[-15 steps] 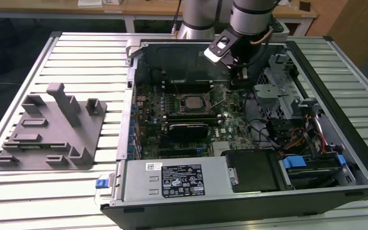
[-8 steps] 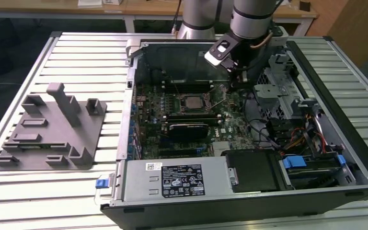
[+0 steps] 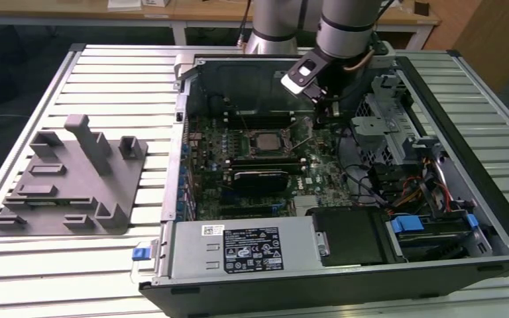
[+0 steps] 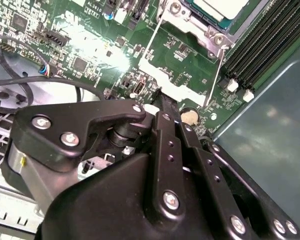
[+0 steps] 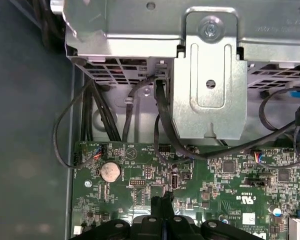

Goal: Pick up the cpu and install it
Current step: 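Close the cpu cover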

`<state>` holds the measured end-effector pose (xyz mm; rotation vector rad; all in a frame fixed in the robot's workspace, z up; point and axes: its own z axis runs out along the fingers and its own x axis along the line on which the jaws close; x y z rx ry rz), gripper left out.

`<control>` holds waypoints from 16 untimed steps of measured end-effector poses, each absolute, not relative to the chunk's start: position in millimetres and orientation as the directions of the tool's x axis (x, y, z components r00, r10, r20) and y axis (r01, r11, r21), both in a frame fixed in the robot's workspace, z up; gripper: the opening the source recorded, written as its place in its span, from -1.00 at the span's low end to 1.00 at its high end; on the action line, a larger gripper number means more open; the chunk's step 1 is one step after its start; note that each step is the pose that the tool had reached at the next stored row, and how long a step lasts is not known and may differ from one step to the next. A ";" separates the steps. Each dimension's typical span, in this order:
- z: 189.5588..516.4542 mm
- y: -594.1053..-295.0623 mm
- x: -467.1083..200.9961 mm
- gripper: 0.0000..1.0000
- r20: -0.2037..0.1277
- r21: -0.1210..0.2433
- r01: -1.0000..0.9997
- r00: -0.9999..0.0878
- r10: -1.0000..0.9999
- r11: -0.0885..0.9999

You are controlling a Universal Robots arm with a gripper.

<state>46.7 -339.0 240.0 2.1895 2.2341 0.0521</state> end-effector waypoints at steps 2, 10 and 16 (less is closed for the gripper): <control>239.7 -339.0 44.0 -0.79 0.016 0.033 0.999 -0.020 1.000 0.020; 239.6 -339.0 26.0 -0.79 0.017 0.033 0.999 -0.020 1.000 0.020; 239.5 -338.9 12.5 -0.79 0.018 0.033 0.999 -0.020 1.000 0.020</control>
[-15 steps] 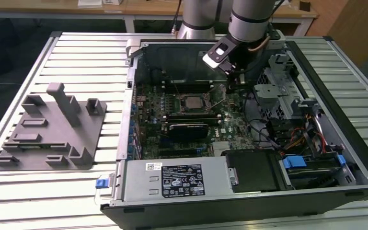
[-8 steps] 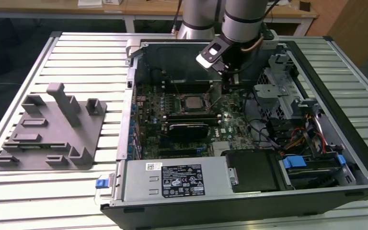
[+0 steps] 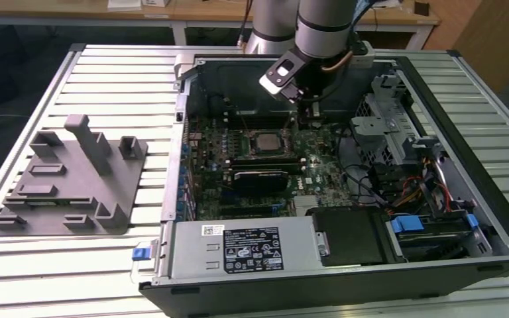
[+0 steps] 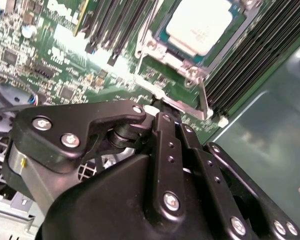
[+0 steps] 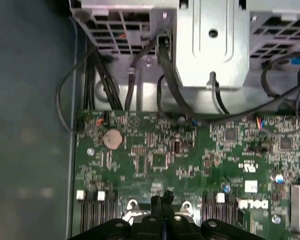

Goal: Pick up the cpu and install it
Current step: 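Close the cpu cover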

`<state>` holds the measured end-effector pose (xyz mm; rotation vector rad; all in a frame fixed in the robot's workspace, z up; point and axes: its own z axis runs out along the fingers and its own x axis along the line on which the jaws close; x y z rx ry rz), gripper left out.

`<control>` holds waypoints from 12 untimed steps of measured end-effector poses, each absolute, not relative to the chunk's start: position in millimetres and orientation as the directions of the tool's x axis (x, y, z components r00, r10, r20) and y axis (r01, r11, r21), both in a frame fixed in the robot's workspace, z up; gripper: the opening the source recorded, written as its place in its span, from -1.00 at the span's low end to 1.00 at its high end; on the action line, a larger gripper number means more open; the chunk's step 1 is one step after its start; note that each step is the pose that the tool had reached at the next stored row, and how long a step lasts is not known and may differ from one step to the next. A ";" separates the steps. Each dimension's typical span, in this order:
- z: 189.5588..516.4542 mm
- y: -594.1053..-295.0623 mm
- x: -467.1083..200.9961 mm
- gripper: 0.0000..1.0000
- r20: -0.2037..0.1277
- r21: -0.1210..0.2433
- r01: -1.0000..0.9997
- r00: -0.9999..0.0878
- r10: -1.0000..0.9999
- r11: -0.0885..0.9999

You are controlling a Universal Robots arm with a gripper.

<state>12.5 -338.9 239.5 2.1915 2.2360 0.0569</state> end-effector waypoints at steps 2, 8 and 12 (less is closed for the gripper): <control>239.4 -338.9 8.1 -0.79 0.018 0.033 0.999 -0.020 1.000 0.020; 239.1 -338.9 4.0 -0.79 0.018 0.033 0.999 -0.020 1.000 0.020; 239.0 -338.8 3.9 -0.79 0.018 0.033 0.999 -0.020 1.000 0.020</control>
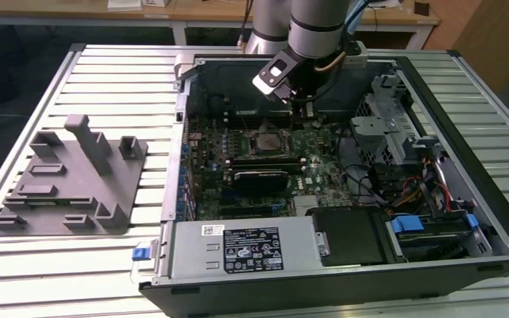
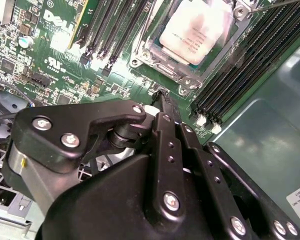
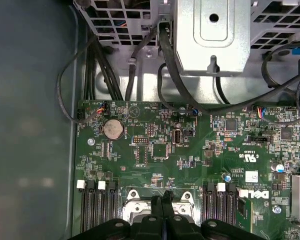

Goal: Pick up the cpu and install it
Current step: 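Close the cpu cover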

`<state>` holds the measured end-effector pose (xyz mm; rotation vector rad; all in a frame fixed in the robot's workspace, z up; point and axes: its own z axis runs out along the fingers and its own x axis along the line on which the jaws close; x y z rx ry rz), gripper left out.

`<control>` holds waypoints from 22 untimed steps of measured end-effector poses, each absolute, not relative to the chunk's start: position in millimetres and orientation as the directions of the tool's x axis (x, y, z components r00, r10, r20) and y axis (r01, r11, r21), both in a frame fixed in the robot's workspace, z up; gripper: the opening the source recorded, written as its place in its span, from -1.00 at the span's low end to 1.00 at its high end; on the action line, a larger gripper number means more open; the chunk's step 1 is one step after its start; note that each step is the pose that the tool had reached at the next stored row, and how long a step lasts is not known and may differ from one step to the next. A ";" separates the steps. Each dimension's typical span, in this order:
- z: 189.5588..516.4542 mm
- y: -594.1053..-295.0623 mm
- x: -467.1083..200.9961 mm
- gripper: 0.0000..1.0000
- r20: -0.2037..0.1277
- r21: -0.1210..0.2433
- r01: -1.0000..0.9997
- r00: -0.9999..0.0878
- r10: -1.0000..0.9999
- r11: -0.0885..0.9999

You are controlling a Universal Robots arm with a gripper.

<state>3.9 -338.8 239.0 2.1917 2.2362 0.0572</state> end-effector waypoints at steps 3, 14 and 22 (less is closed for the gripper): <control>239.0 -338.9 3.9 -0.79 0.018 0.032 0.999 -0.020 1.000 0.020; 238.5 -338.9 3.5 -0.79 0.020 -0.022 1.000 -0.019 1.000 0.020; 236.0 -339.7 -13.0 -0.79 0.020 -0.017 1.000 -0.019 1.000 0.020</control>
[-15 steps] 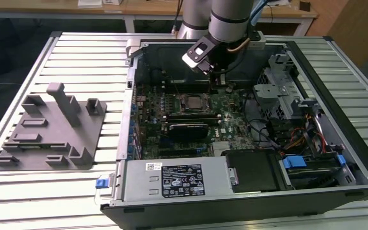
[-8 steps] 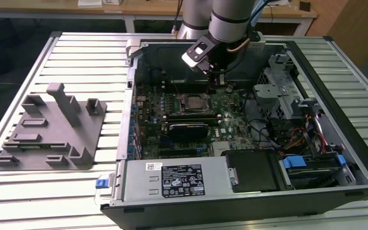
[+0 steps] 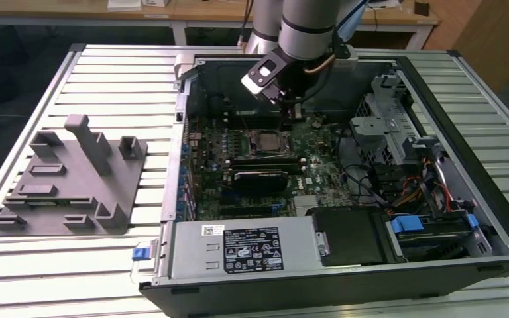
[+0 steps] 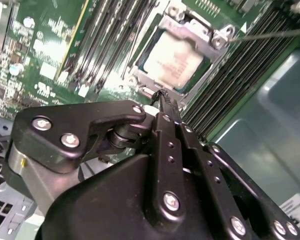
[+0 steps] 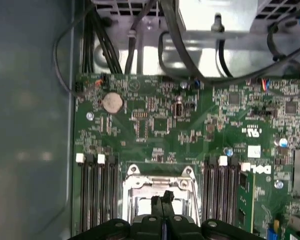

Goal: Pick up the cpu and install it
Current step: 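Close the cpu cover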

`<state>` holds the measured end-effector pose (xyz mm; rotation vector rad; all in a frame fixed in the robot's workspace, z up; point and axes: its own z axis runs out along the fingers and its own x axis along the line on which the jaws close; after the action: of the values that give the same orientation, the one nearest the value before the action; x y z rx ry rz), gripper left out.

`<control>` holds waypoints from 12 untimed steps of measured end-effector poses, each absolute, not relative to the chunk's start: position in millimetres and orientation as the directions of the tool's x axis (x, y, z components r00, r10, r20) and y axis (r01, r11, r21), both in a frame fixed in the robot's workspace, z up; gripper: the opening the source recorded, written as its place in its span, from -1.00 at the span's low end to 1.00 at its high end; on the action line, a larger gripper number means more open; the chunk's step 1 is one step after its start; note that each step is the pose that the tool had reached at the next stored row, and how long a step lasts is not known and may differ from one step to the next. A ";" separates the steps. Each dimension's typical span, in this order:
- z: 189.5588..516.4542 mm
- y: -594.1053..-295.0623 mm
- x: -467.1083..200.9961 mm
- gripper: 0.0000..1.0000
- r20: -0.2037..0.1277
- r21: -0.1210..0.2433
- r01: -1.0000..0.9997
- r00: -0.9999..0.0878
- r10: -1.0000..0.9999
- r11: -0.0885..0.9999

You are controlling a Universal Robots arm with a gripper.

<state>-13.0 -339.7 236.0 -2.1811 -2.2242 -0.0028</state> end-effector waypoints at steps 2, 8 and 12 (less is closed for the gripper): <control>234.1 -341.2 -16.0 -0.79 0.021 -0.017 1.000 -0.019 1.000 0.020; 230.0 -345.8 -27.0 -0.79 0.025 -0.016 1.000 -0.019 0.999 0.020; 230.0 -345.9 -29.3 -0.79 0.025 -0.016 1.000 -0.020 0.999 0.020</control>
<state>-29.3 -345.9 230.0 -2.1787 -2.2223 -0.0098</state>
